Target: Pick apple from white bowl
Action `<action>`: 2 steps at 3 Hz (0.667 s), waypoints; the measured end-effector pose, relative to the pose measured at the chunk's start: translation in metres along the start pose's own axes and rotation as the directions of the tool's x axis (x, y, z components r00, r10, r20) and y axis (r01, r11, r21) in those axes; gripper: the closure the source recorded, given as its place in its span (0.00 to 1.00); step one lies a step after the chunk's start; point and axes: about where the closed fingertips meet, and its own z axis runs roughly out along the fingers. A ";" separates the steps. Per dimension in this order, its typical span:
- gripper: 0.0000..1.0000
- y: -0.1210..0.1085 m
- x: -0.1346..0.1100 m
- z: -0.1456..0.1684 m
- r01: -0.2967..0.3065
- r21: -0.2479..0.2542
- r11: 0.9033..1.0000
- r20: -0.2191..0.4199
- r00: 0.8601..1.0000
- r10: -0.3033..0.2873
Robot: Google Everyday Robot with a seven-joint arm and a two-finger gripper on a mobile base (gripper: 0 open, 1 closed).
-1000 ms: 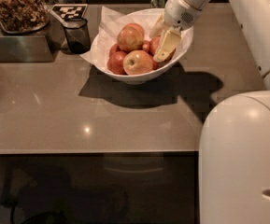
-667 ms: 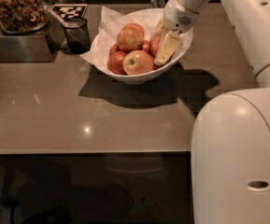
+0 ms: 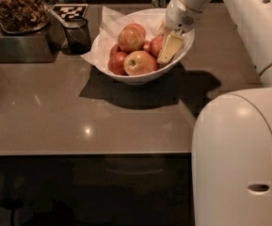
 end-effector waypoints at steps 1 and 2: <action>0.99 0.004 -0.004 -0.023 -0.008 0.034 0.999 0.029 1.000 0.007; 1.00 0.019 -0.018 -0.061 -0.010 0.069 0.998 0.161 0.987 -0.001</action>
Offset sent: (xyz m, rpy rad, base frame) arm -0.0861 -0.0247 0.1221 0.3851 -0.0044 0.0514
